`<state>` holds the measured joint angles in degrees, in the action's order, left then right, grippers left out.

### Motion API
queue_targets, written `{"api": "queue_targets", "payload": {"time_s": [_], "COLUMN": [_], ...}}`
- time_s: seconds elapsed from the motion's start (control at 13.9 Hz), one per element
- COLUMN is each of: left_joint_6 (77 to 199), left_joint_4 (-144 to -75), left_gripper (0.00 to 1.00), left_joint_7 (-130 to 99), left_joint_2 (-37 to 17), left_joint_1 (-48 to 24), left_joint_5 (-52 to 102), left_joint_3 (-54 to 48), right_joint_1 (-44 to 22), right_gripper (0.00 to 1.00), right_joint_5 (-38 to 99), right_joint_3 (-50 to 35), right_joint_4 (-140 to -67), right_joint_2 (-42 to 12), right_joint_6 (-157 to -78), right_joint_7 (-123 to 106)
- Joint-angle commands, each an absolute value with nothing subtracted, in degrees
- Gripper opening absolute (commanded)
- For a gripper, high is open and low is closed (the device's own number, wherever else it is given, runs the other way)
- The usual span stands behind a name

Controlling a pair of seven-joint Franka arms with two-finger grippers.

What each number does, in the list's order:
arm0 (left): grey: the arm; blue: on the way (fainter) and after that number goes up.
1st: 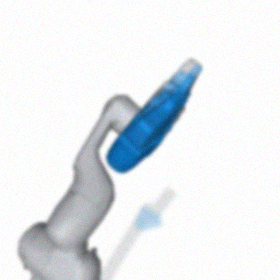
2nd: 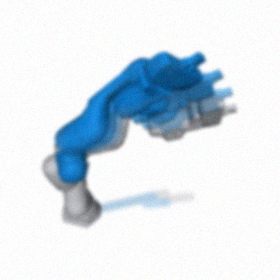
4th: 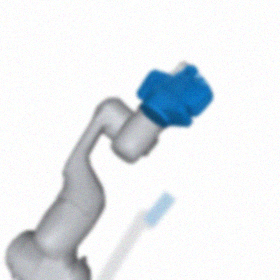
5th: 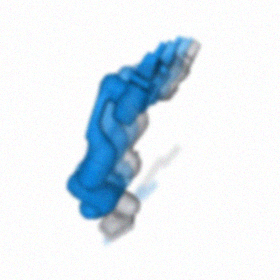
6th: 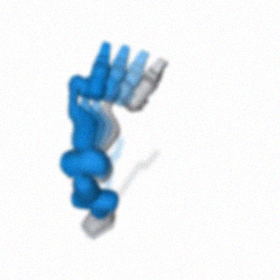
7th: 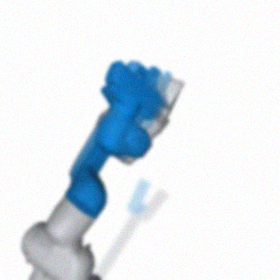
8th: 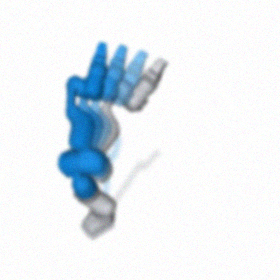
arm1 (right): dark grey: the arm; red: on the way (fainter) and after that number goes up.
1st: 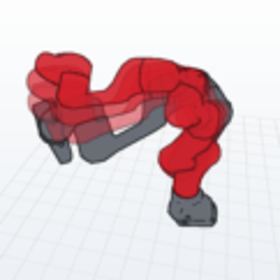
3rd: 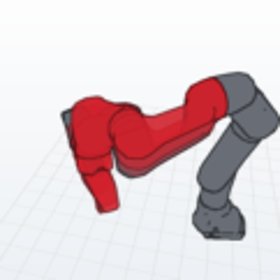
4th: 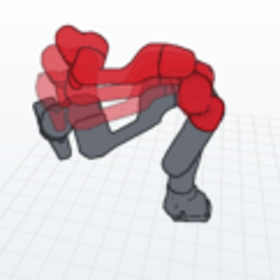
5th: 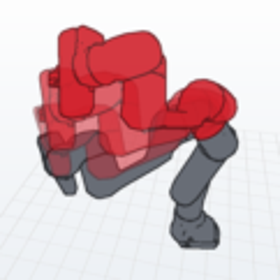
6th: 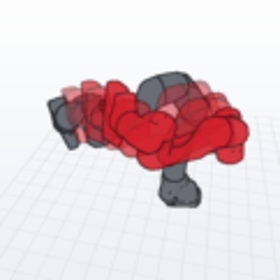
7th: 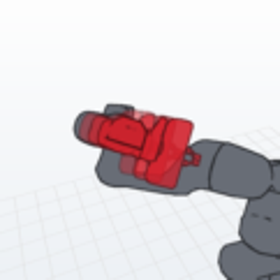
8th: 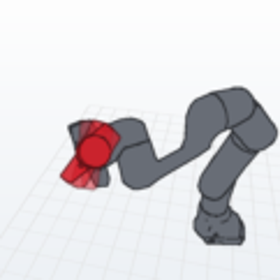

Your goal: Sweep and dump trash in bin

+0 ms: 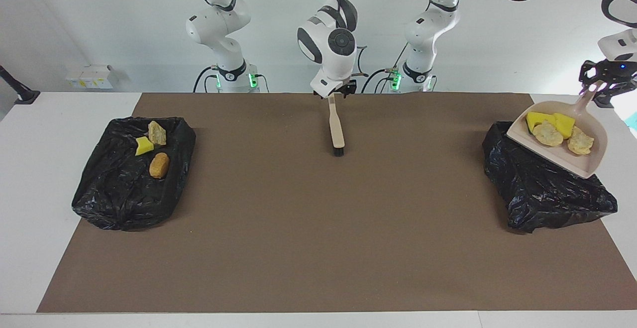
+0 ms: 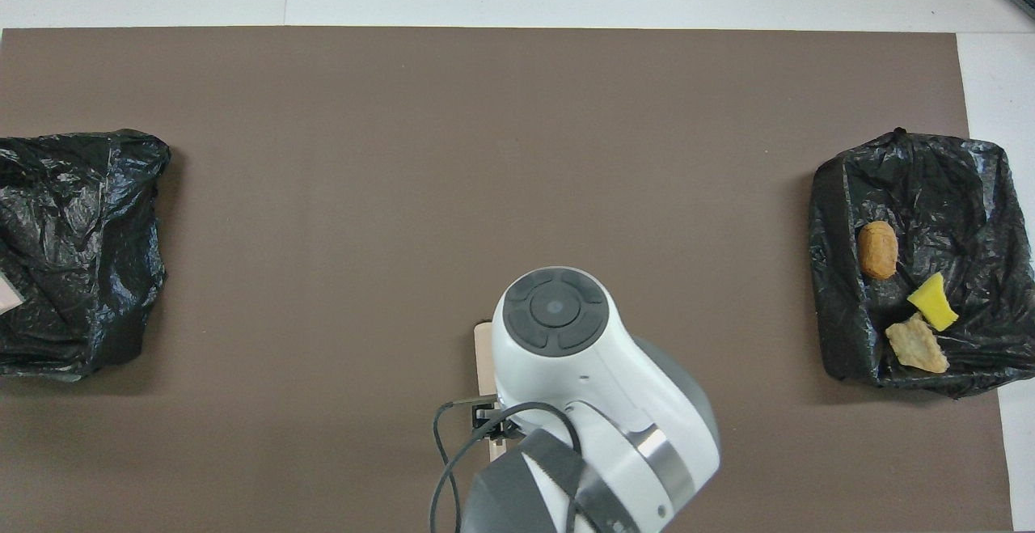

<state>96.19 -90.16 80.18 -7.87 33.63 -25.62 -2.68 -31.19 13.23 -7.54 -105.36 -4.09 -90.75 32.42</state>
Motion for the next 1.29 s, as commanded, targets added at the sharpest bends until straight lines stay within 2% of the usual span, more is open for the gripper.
{"api": "queue_targets", "payload": {"time_s": [0.0, 0.29, 0.5, 0.86, 1.08, 1.22], "left_joint_6": [97.8, 96.4, 96.4, 96.1, 92.7, 90.5], "left_joint_4": [-87.7, -87.7, -88.2, -90.6, -90.2, -90.2], "left_gripper": [0.0, 0.0, 0.0, 0.0, 0.0, 0.0], "left_joint_7": [80.2, 80.1, 80.0, 80.1, 80.1, 79.9], "left_joint_2": [-9.2, -9.3, -9.1, -8.3, -9.0, -9.0], "left_joint_1": [30.2, 24.4, 23.6, 22.5, 17.5, 15.7], "left_joint_5": [-35.1, -42.2, -44.2, -47.8, -57.1, -57.7], "left_joint_3": [-2.7, -2.9, -2.9, -2.9, -2.9, -2.9], "right_joint_1": [-26.7, -19.4, -14.3, -6.8, -1.7, 0.7], "right_gripper": [1.0, 1.0, 1.0, 1.0, 1.0, 1.0], "right_joint_5": [10.9, 8.4, 3.7, -6.5, -6.9, -7.6], "right_joint_3": [-8.0, -7.8, -7.8, -7.6, -7.1, -6.9], "right_joint_4": [-100.2, -94.1, -92.1, -91.2, -90.1, -90.0], "right_joint_2": [-4.1, -3.9, -2.6, -0.9, -1.1, -1.1], "right_joint_6": [-84.2, -77.4, -75.1, -77.7, -81.0, -83.7], "right_joint_7": [25.9, 15.8, 4.8, -4.8, -5.3, -5.1]}}
